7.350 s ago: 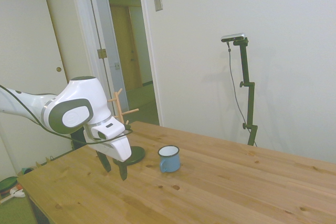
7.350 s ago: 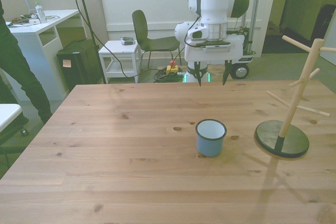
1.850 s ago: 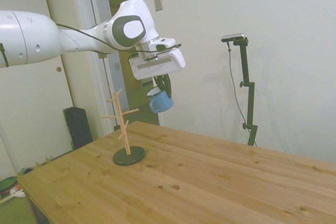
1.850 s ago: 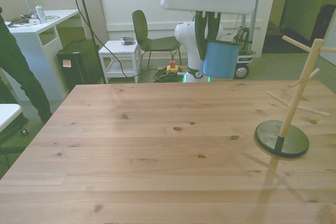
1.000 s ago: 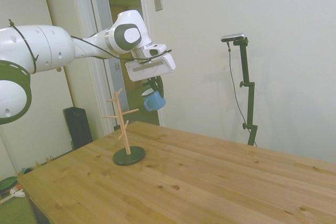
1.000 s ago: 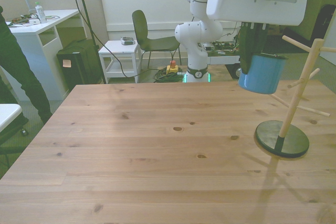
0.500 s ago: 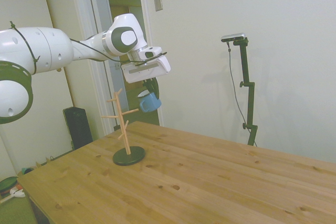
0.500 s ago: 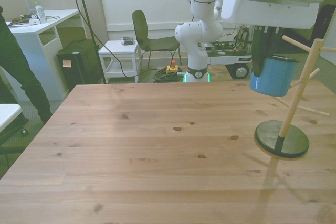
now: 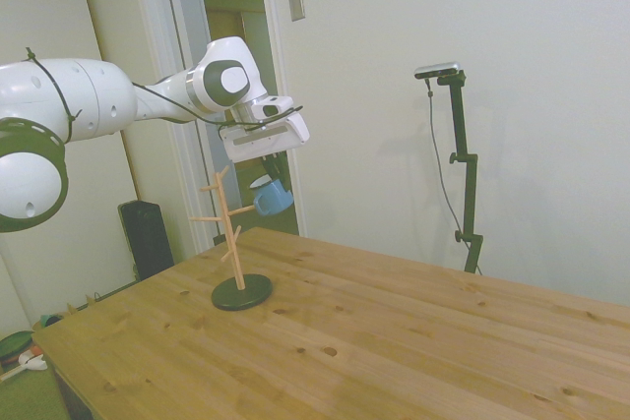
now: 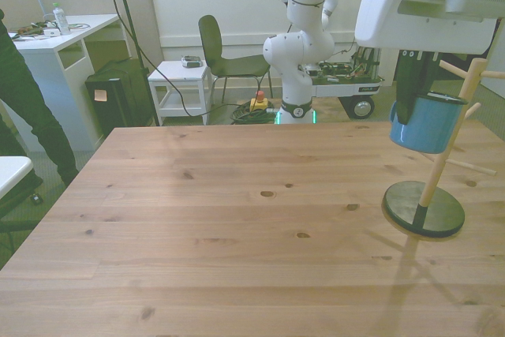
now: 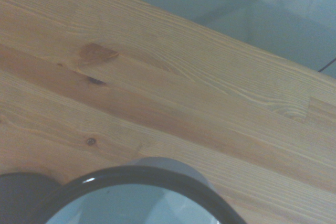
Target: Hang the mug
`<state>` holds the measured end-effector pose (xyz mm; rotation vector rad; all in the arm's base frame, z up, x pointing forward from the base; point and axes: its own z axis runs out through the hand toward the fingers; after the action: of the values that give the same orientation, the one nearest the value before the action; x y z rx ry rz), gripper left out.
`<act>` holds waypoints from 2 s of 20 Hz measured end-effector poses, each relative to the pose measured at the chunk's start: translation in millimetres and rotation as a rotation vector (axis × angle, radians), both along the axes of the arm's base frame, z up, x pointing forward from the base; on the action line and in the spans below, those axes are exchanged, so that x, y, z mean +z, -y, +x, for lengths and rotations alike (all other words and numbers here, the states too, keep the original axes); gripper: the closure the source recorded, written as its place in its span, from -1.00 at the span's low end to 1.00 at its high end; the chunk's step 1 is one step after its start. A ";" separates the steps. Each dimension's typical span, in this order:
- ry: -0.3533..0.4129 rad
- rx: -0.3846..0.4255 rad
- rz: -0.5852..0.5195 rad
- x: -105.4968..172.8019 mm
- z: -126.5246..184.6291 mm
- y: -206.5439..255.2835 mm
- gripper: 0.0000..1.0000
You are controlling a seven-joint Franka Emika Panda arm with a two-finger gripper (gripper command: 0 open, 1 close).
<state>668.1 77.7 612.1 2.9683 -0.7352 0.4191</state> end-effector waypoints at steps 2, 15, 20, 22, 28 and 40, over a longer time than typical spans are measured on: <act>0.006 -0.002 0.000 3.0 0.0 0.7 1.00; 0.016 -0.005 -0.009 2.1 17.9 -9.3 1.00; 0.012 0.004 -0.013 -6.4 21.1 -31.2 1.00; 0.010 0.008 -0.015 -8.6 21.3 -37.1 1.00; 0.001 0.021 -0.016 -17.1 22.0 -54.1 1.00; -0.007 0.037 -0.031 -30.7 16.4 -100.8 -1.00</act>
<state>684.5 178.5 581.3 2.9570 -0.6674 0.4178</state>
